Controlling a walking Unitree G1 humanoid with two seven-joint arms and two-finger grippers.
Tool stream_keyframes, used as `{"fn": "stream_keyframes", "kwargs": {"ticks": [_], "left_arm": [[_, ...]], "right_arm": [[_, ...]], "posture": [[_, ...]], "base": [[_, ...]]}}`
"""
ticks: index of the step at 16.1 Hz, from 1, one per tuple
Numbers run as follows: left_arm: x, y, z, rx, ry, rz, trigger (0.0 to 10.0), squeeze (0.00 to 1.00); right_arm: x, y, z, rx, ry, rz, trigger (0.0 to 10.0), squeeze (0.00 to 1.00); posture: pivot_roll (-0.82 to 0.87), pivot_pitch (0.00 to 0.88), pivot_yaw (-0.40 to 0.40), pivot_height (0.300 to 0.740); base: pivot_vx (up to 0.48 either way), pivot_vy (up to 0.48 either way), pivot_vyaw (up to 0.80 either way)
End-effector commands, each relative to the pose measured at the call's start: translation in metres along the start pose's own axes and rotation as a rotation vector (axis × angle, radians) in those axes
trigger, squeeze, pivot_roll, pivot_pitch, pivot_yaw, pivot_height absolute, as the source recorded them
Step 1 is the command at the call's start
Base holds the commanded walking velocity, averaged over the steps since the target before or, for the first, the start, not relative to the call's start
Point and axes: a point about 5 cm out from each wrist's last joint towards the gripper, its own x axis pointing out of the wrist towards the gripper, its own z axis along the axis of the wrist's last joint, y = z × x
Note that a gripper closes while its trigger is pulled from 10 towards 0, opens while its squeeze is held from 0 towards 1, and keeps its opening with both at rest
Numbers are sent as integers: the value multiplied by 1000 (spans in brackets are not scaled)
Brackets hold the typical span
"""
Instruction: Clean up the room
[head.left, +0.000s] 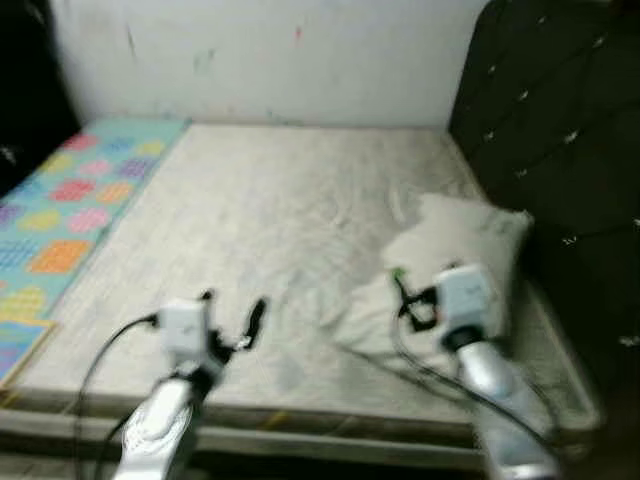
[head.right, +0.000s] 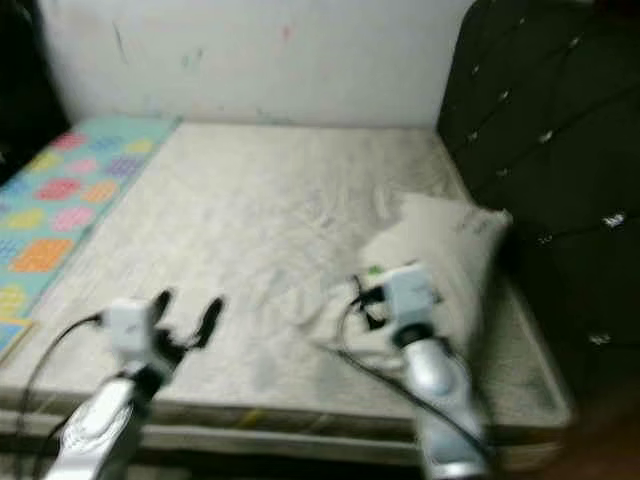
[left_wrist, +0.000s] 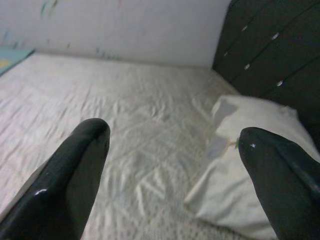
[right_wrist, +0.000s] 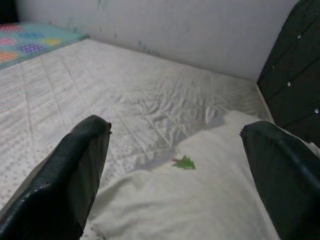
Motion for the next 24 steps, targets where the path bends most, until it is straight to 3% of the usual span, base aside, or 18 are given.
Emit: {"fn": "stream_keyframes", "kwargs": {"ticks": [1,14,24], "left_arm": [[3,-2,3,6,-6,-6,10000,0],[3,-2,2,5,-1,-7,10000,0],[3,-2,3,-33,-15,-20,10000,0]], "right_arm": [[-1,-5,2,-6,-3,-16,10000,0],[-2,-5,1,-8,-1,-18,10000,0],[-2,-6,0,-2,1,-22,10000,0]], "posture": [[-89,0,22,740],[-93,5,22,740],[-93,5,23,740]], "base": [[0,-360,0],[0,-337,0],[0,46,0]]}}
